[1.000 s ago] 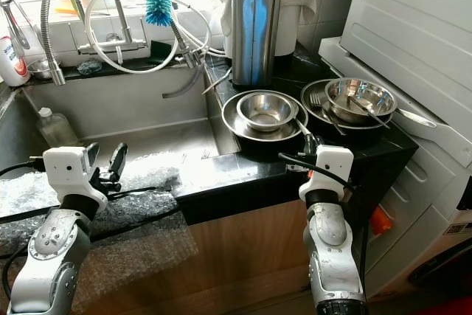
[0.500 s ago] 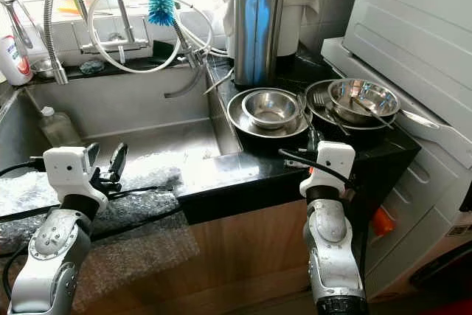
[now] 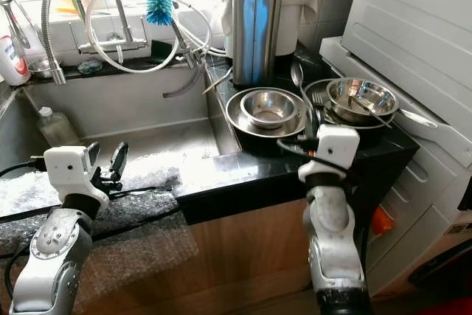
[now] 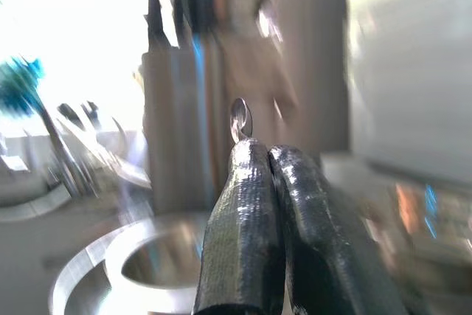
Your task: Kitchen organization
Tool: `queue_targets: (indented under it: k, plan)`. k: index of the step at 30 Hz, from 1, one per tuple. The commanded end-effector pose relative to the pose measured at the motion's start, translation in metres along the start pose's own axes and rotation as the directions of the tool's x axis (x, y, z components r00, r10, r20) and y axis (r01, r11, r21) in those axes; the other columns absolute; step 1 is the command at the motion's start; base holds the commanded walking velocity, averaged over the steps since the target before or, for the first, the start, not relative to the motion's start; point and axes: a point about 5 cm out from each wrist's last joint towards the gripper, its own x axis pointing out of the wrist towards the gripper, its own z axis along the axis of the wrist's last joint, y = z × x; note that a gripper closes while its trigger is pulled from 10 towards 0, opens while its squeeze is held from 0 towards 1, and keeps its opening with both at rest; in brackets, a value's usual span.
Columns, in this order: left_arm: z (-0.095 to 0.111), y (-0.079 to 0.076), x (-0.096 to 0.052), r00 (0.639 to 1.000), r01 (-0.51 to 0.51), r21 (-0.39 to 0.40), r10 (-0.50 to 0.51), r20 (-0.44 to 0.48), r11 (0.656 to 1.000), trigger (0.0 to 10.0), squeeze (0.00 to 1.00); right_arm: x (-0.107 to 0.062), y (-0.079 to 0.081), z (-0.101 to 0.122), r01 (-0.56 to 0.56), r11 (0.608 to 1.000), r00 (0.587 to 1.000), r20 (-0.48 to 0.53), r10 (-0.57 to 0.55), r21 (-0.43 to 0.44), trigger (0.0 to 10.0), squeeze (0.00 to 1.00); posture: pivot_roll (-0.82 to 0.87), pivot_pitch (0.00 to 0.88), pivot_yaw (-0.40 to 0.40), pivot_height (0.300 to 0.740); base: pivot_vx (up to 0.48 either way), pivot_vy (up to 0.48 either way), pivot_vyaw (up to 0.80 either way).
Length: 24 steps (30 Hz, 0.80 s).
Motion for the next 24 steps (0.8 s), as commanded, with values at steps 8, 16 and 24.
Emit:
queue_targets:
  k: [8,16,24]
  plan:
    - [0.005,-0.002,0.010,1.000,-0.011,-0.024,0.012,0.020,1.000,10.0,0.00,0.005,0.057,0.047,-0.344,0.912,0.934,0.178,0.309,0.224,10.0,0.00,-0.14,0.000,0.003,0.740,0.000,0.000,0.00]
    - [0.022,-0.003,0.023,0.998,-0.014,-0.079,0.020,0.066,0.997,10.0,0.00,-0.012,0.081,0.039,-0.461,0.713,0.882,0.187,0.432,0.529,10.0,0.00,-0.13,0.000,-0.002,0.740,0.000,0.000,0.00]
    - [0.042,-0.013,0.038,0.994,0.026,-0.223,-0.002,0.108,0.975,10.0,0.00,-0.022,0.067,0.014,-0.296,0.531,0.940,0.144,0.309,0.794,10.0,0.00,-0.13,0.000,-0.002,0.740,0.000,0.000,0.00]
